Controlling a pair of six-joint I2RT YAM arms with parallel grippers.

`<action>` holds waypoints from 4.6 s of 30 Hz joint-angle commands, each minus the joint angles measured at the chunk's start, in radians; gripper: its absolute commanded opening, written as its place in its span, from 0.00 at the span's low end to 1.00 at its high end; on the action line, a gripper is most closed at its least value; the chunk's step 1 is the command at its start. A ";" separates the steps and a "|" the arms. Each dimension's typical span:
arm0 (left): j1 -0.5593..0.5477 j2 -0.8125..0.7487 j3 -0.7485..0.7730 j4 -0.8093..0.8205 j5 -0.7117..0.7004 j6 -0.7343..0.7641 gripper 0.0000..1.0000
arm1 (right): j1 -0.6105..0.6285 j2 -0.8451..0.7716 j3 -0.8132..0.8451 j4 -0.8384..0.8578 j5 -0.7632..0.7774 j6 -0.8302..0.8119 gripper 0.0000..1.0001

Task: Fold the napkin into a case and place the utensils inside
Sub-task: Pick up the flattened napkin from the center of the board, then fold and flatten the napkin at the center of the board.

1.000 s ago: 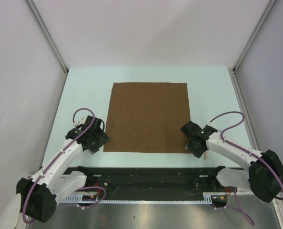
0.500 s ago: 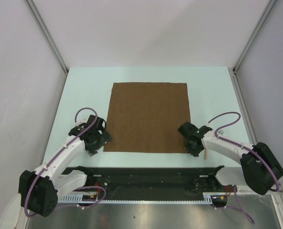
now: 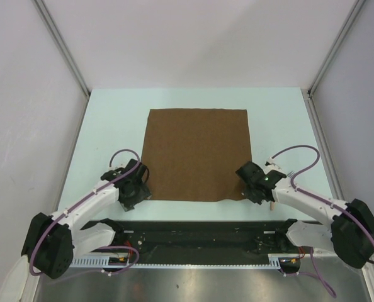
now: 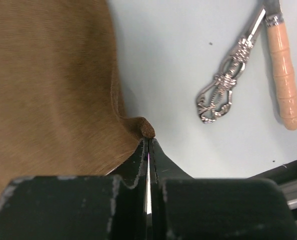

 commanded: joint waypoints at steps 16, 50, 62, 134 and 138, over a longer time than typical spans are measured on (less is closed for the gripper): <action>-0.018 0.120 0.042 0.061 -0.137 -0.107 0.45 | -0.026 -0.136 0.016 0.004 0.041 -0.045 0.00; 0.061 -0.100 -0.055 0.372 0.046 0.221 0.00 | -0.074 -0.349 -0.120 0.286 -0.111 -0.356 0.00; 0.063 -0.449 0.250 0.495 0.170 0.484 0.00 | -0.090 -0.587 0.183 0.261 -0.119 -0.698 0.00; 0.325 0.329 0.346 0.661 0.329 0.384 0.00 | -0.463 0.056 0.274 0.366 -0.395 -0.752 0.00; 0.327 0.248 0.201 0.667 0.439 0.381 0.00 | -0.456 -0.074 0.141 0.304 -0.485 -0.706 0.00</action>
